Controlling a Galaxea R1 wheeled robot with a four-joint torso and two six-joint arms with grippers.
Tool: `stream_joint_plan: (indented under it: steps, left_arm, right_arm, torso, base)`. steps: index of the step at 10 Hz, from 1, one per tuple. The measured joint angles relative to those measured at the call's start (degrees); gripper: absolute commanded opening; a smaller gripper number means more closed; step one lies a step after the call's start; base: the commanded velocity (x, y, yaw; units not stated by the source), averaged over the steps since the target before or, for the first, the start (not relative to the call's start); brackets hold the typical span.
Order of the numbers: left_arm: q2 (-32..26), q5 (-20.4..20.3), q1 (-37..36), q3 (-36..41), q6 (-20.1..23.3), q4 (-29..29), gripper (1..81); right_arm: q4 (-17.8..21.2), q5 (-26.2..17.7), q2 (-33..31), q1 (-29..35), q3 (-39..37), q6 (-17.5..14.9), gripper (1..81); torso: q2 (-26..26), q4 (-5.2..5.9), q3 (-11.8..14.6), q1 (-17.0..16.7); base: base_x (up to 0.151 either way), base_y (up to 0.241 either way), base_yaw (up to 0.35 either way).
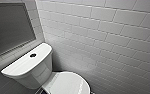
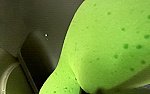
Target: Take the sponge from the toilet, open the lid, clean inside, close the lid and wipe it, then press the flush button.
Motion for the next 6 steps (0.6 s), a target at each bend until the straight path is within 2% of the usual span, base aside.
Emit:
stream_joint_plan:
  steps: [6]
  left_arm:
    - [-5.1,-4.7,-0.1,9.7,0.0,-0.4,81.1]
  right_arm:
    - [0.0,0.0,0.0,0.0,0.0,0.0,1.0]
  torso:
    - [0.0,0.00,0.0,0.0]
  base:
    - [0.000,0.000,0.000]
